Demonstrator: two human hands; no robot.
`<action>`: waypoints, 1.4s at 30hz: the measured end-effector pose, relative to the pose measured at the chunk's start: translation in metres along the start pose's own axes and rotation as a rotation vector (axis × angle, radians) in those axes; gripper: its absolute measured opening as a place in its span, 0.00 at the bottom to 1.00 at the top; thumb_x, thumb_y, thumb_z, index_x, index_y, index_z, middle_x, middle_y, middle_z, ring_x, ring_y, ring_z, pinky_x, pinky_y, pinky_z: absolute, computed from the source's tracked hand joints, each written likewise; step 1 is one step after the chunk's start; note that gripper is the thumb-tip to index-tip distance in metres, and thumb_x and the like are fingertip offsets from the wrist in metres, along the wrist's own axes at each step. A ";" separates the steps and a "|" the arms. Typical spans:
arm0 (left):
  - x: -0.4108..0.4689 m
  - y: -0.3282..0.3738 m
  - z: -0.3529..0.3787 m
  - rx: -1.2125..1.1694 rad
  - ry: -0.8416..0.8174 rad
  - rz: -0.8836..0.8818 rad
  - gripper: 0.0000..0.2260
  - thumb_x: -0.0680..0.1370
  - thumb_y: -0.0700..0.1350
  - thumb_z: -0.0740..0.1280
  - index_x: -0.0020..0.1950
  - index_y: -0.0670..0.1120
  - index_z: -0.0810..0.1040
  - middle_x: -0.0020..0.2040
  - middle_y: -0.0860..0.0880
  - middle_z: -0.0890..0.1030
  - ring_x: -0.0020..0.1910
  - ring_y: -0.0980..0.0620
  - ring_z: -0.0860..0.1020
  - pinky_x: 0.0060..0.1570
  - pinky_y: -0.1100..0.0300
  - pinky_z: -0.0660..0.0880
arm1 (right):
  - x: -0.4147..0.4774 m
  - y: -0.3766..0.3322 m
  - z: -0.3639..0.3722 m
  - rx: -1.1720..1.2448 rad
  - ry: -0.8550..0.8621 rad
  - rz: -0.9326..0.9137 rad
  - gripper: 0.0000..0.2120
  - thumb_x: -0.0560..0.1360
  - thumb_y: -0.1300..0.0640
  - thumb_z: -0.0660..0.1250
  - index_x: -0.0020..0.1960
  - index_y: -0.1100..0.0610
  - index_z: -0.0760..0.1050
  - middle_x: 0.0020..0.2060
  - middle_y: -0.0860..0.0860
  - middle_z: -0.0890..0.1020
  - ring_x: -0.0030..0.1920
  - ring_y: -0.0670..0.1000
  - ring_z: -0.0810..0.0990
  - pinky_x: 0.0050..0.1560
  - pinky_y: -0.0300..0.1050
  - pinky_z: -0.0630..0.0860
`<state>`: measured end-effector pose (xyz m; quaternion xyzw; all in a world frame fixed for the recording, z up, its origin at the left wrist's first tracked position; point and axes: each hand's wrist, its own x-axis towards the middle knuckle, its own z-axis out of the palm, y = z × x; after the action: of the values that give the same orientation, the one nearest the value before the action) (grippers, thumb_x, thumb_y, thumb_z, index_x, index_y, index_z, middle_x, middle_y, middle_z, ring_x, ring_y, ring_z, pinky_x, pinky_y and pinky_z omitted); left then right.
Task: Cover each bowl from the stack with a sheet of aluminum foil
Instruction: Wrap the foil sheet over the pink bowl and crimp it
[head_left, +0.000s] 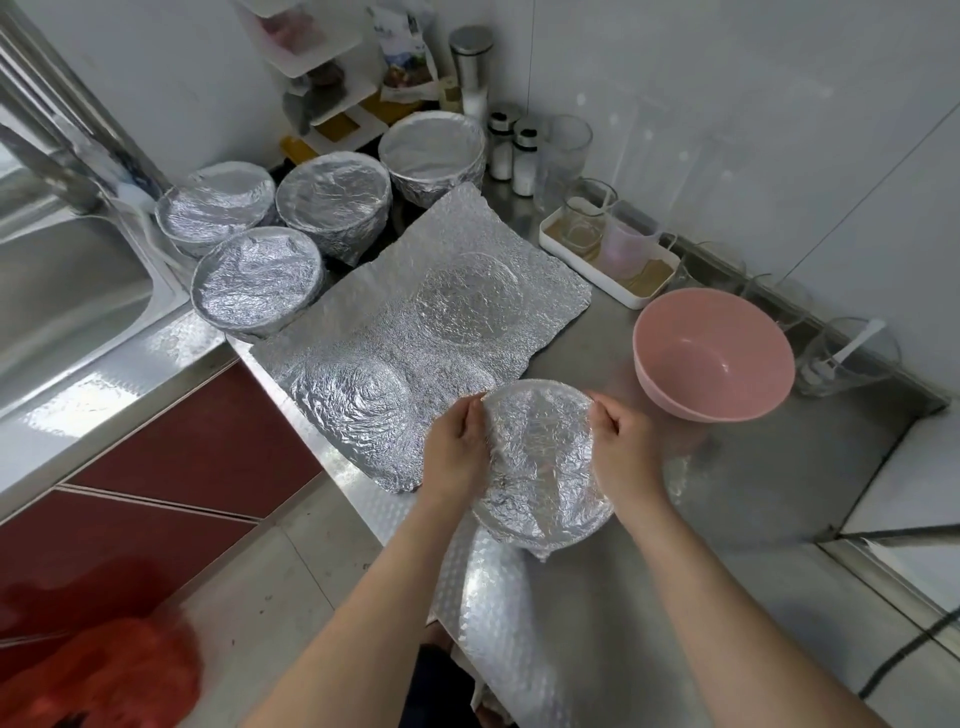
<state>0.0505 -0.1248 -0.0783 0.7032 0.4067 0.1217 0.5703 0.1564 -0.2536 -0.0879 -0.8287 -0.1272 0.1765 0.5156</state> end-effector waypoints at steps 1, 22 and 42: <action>0.000 0.003 -0.003 -0.059 -0.017 -0.044 0.13 0.84 0.47 0.56 0.49 0.43 0.78 0.36 0.47 0.76 0.35 0.50 0.74 0.36 0.60 0.72 | 0.001 0.001 -0.001 -0.004 -0.002 0.000 0.11 0.81 0.64 0.57 0.55 0.58 0.78 0.40 0.46 0.78 0.40 0.42 0.74 0.45 0.32 0.67; -0.014 -0.042 -0.042 0.762 -0.220 0.132 0.26 0.74 0.32 0.58 0.69 0.51 0.74 0.72 0.51 0.72 0.70 0.45 0.69 0.71 0.45 0.65 | 0.008 -0.021 -0.039 0.095 0.152 0.117 0.10 0.81 0.61 0.59 0.55 0.50 0.77 0.35 0.50 0.76 0.17 0.42 0.66 0.20 0.35 0.66; -0.034 -0.001 -0.047 -0.251 -0.036 -0.156 0.24 0.82 0.61 0.54 0.77 0.58 0.59 0.77 0.58 0.58 0.76 0.54 0.58 0.74 0.48 0.56 | -0.008 -0.023 0.031 0.028 0.138 0.120 0.18 0.83 0.60 0.53 0.70 0.61 0.69 0.67 0.54 0.74 0.67 0.52 0.72 0.68 0.47 0.68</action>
<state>-0.0018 -0.1158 -0.0545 0.5946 0.4316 0.1140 0.6687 0.1360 -0.2217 -0.0784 -0.8377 -0.0390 0.1515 0.5232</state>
